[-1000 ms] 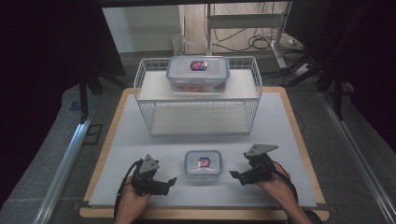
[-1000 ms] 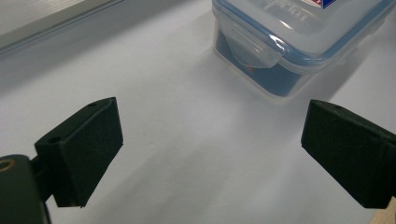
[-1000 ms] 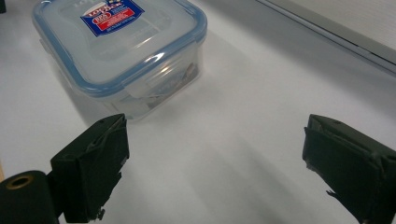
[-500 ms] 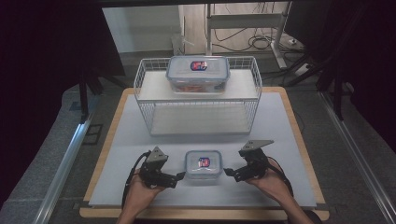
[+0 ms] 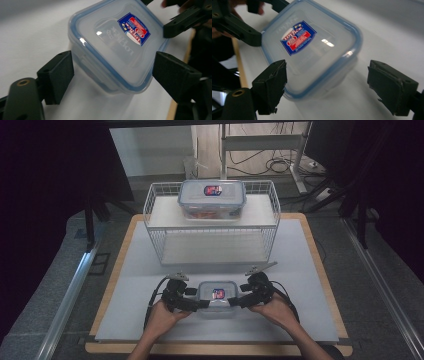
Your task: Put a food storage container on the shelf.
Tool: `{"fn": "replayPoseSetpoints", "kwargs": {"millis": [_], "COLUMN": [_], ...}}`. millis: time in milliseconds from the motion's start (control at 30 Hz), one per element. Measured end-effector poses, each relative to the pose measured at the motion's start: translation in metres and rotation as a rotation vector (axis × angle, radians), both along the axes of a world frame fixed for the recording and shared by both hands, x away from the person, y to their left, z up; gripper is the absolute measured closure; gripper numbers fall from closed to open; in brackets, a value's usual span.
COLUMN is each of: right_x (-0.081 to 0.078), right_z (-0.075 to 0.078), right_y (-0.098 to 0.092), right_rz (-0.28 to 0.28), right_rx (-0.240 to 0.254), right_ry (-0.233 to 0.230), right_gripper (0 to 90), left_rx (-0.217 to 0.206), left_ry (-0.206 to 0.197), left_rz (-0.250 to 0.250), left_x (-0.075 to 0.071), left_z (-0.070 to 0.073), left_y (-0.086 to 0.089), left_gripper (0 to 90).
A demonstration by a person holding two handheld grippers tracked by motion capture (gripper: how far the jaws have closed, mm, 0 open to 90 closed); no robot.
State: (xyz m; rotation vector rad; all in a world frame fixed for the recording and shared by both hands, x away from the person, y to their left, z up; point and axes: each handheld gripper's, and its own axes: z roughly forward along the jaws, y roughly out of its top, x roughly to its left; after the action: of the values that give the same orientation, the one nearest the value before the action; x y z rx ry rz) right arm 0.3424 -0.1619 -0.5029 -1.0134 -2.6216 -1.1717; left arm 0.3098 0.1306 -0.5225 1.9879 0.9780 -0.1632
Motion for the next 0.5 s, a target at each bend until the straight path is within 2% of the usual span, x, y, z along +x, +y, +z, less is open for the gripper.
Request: {"fn": "replayPoseSetpoints", "kwargs": {"millis": [100,233,333,433,500], "right_x": [0.0038,0.0052,0.0022,-0.0011,-0.0038], "right_z": [-0.0033,-0.0054,-0.0037,-0.0036,-0.0022], "right_y": [0.0034,0.004,0.0013,-0.0008,-0.0039], "right_rz": [0.011,0.013,0.003,0.003,0.001], "right_rx": [0.028,0.048,0.058,0.061,0.067], "right_ry": [0.05,0.093,0.095,0.099,0.091], "right_gripper": [19.7,22.8,28.3,30.7,36.0], "left_rx": [-0.04,-0.044,-0.043,-0.057,-0.06], "left_ry": [0.033,0.042,0.04,0.063,0.071], "left_rz": [-0.003,0.006,0.008,0.012,0.021], "left_x": [0.002,0.0012,-0.0007,-0.0032,-0.0064], "left_z": [-0.004,-0.0038,-0.0039,-0.0052,-0.0046], "left_y": [0.0,0.0022,0.0043,0.0049,0.0054], "left_gripper": [19.6,23.6,27.4,29.2,31.4]}}
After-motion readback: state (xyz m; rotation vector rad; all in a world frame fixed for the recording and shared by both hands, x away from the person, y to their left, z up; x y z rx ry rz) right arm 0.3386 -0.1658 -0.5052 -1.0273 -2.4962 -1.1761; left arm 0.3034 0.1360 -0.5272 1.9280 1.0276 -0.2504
